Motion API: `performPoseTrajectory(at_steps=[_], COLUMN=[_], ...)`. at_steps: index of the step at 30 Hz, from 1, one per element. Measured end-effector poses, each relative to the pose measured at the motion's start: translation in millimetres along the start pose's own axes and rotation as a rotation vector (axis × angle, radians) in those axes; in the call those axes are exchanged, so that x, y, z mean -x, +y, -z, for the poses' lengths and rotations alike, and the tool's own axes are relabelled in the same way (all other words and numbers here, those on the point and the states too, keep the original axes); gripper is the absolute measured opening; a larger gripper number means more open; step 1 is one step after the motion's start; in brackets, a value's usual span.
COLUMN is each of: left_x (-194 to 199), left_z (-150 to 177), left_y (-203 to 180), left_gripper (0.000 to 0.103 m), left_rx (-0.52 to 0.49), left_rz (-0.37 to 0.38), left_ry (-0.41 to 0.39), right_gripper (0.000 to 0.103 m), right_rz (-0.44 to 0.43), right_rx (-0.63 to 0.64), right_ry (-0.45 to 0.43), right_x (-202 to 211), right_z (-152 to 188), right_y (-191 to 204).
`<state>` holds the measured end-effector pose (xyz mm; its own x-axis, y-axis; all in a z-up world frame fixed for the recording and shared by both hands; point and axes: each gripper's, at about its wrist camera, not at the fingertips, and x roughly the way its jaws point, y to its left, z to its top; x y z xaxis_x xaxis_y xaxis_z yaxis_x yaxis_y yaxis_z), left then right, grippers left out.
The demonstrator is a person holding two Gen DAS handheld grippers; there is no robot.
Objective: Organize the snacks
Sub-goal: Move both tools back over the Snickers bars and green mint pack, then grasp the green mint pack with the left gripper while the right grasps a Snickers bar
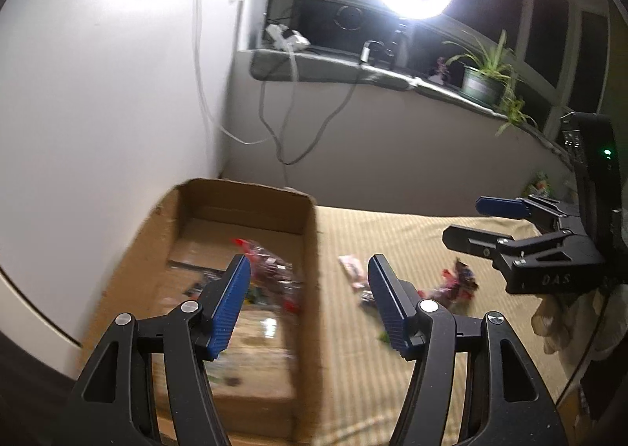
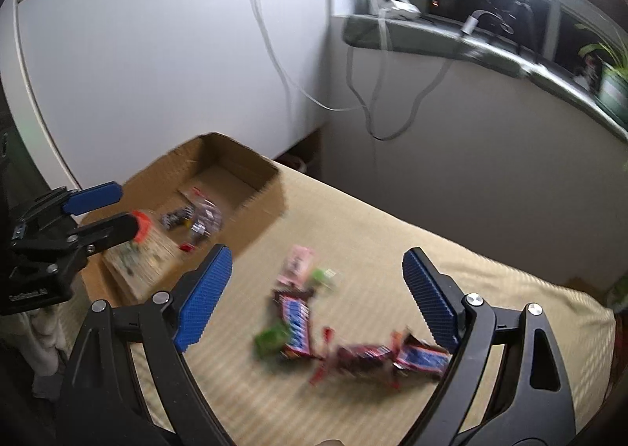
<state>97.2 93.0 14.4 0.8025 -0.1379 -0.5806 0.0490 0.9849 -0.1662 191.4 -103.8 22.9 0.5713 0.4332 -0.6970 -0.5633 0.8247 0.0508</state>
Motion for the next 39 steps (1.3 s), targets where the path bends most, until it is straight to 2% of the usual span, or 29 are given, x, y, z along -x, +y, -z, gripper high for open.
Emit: performPoseTrajectory(at_steps=[6,13,20,22,23,34,39], left_x=[-8,-24,-43,-50,-53,-83,-92], left_z=[11,25,44,49,50,56,57], left_y=[-30,-59,-75,-76,-77,-74,-77], left_gripper=[0.062,0.05,0.039,0.036,0.035,0.032,0.032], left_rx=[-0.033,-0.077,-0.104,-0.104,-0.103,-0.106,-0.12], left_rz=[0.057,0.113,0.143,0.144,0.142,0.095,0.094], left_ry=[0.031,0.087,0.155,0.175,0.183,0.248,0.265], right_gripper=[0.091,0.091,0.089,0.079,0.078,0.077,0.072], right_rz=[0.039,0.048,0.089,0.088,0.089,0.115,0.086], right_rx=[-0.059,-0.112,-0.081,-0.066,-0.056,0.107,0.13], right_ry=[0.025,0.085,0.128,0.142,0.15,0.184,0.179], right_x=[15,16,8,3,1,-29,-38], right_z=[27,60,87,90,91,85,77], right_y=[-40,-69,-81,-83,-83,-80,-80])
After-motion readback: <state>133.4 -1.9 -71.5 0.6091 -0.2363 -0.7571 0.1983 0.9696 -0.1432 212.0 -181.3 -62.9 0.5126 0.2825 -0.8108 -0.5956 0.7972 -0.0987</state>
